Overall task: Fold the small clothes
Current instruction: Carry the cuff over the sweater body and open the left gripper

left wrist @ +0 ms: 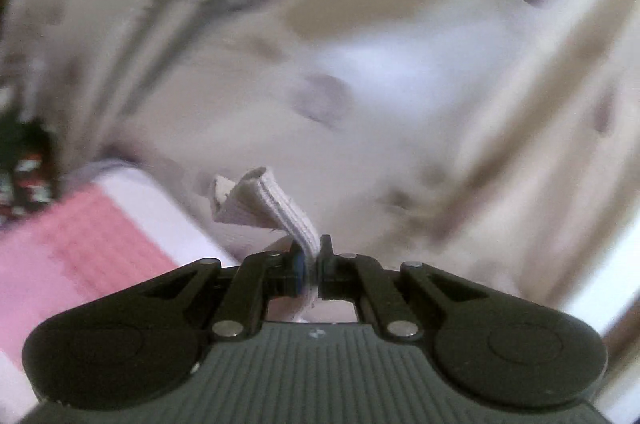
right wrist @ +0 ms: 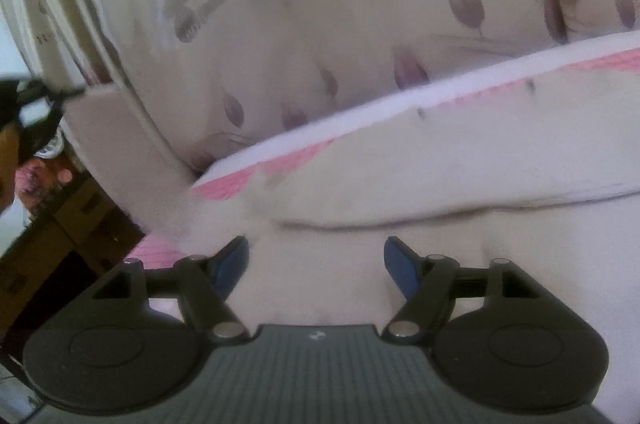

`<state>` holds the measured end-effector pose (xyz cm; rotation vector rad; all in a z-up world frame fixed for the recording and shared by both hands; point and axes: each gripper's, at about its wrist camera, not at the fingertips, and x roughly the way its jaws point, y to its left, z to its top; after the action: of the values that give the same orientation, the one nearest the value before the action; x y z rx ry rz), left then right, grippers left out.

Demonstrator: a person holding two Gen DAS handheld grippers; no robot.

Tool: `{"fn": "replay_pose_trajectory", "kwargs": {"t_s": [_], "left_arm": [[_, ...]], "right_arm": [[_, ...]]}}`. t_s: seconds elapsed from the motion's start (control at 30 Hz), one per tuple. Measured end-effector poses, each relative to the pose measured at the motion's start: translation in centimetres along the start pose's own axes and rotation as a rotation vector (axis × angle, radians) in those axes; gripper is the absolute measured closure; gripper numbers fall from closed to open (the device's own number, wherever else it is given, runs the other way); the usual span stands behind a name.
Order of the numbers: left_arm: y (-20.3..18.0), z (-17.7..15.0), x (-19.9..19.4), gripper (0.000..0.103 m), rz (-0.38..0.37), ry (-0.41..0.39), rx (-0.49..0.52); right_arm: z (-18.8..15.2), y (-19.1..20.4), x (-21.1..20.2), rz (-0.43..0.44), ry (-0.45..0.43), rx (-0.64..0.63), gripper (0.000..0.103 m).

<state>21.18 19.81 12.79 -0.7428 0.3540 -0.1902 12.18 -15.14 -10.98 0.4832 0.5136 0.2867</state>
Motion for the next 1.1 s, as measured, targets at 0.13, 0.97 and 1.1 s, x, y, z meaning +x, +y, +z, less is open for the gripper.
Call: {"fn": "replay_pose_trajectory", "kwargs": {"t_s": [0.13, 0.97, 1.1], "left_arm": [[-7.8, -3.5, 2.4, 0.098, -0.109, 0.083, 0.051], [-22.0, -37.5, 22.7, 0.073, -0.298, 0.559, 0.369], [-20.1, -36.1, 20.3, 0.003, -0.343, 0.453, 0.321]], "right_arm": [[0.5, -1.9, -4.3, 0.006, -0.065, 0.033, 0.028], [0.7, -16.3, -14.3, -0.111, -0.209, 0.215, 0.024], [1.0, -16.4, -14.6, -0.118, -0.209, 0.193, 0.024]]}}
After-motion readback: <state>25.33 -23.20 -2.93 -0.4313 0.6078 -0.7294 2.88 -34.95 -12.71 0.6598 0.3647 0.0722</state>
